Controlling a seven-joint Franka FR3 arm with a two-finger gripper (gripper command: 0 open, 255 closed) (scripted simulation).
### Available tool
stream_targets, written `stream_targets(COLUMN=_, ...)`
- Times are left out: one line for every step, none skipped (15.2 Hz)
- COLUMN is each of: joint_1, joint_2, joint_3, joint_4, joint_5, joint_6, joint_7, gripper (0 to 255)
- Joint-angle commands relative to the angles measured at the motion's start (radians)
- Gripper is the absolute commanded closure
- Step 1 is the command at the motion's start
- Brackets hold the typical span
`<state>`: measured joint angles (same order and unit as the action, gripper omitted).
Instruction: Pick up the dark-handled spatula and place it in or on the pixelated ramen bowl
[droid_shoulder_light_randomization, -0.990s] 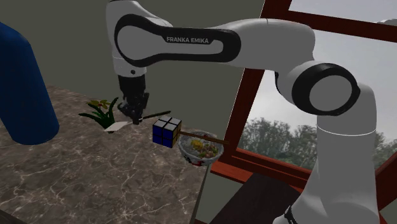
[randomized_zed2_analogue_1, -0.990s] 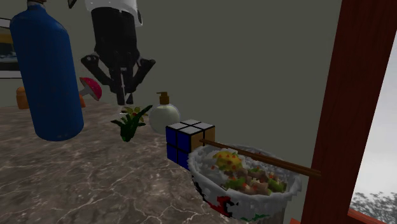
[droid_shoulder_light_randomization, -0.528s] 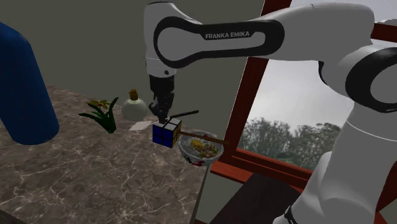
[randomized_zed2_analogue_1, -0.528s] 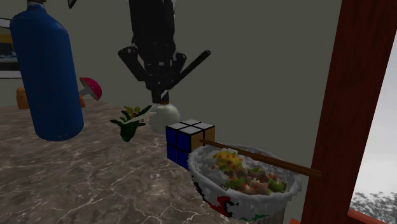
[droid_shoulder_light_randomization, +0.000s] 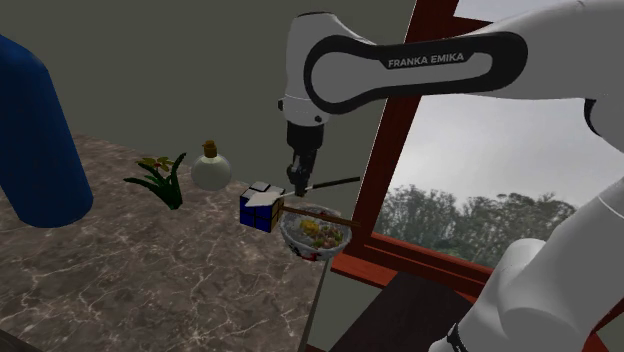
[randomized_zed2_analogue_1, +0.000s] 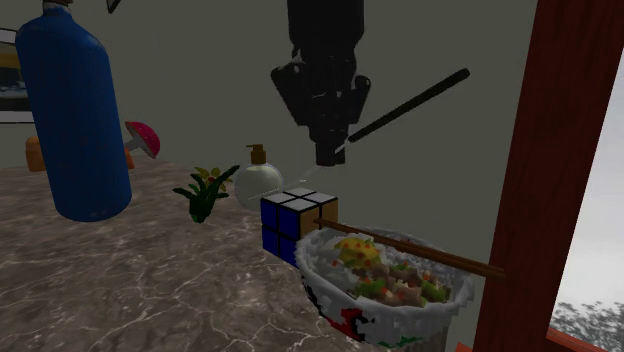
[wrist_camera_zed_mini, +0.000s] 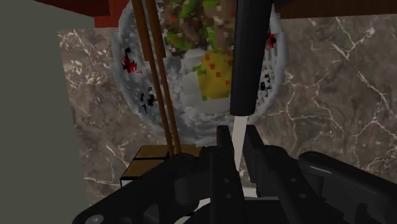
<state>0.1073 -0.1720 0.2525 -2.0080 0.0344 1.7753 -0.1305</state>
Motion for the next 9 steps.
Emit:
stream_targets(joint_1=-0.012, joint_2=-0.076, joint_3=-0.025, joint_4=-0.075, joint_5=0.011, joint_6=0.0, joint_7=-0.044, gripper=255)
stream_targets(joint_1=-0.017, joint_2=-0.11, joint_3=-0.037, joint_4=-0.108, joint_5=0.014, joint_6=-0.001, joint_7=-0.062, gripper=255)
stream_targets(joint_1=-0.022, joint_2=-0.153, joint_3=-0.052, joint_4=-0.146, joint_5=0.017, joint_6=-0.005, joint_7=-0.085, gripper=255)
stream_targets(joint_1=-0.021, joint_2=-0.152, joint_3=-0.052, joint_4=-0.159, joint_5=0.017, joint_6=0.009, joint_7=-0.085, gripper=255)
stream_targets(joint_1=-0.02, joint_2=-0.151, joint_3=-0.051, joint_4=-0.171, joint_5=0.017, joint_6=0.022, joint_7=-0.084, gripper=255)
stream_targets(joint_1=-0.02, joint_2=-0.149, joint_3=-0.051, joint_4=-0.183, joint_5=0.017, joint_6=0.036, joint_7=-0.084, gripper=255)
stream_targets(joint_1=-0.02, joint_2=-0.147, joint_3=-0.05, joint_4=-0.195, joint_5=0.017, joint_6=0.049, joint_7=-0.084, gripper=255)
stream_targets(joint_1=-0.02, joint_2=-0.146, joint_3=-0.049, joint_4=-0.207, joint_5=0.017, joint_6=0.063, joint_7=-0.084, gripper=255)
stream_targets(joint_1=-0.02, joint_2=-0.143, joint_3=-0.049, joint_4=-0.218, joint_5=0.017, joint_6=0.077, joint_7=-0.083, gripper=255)
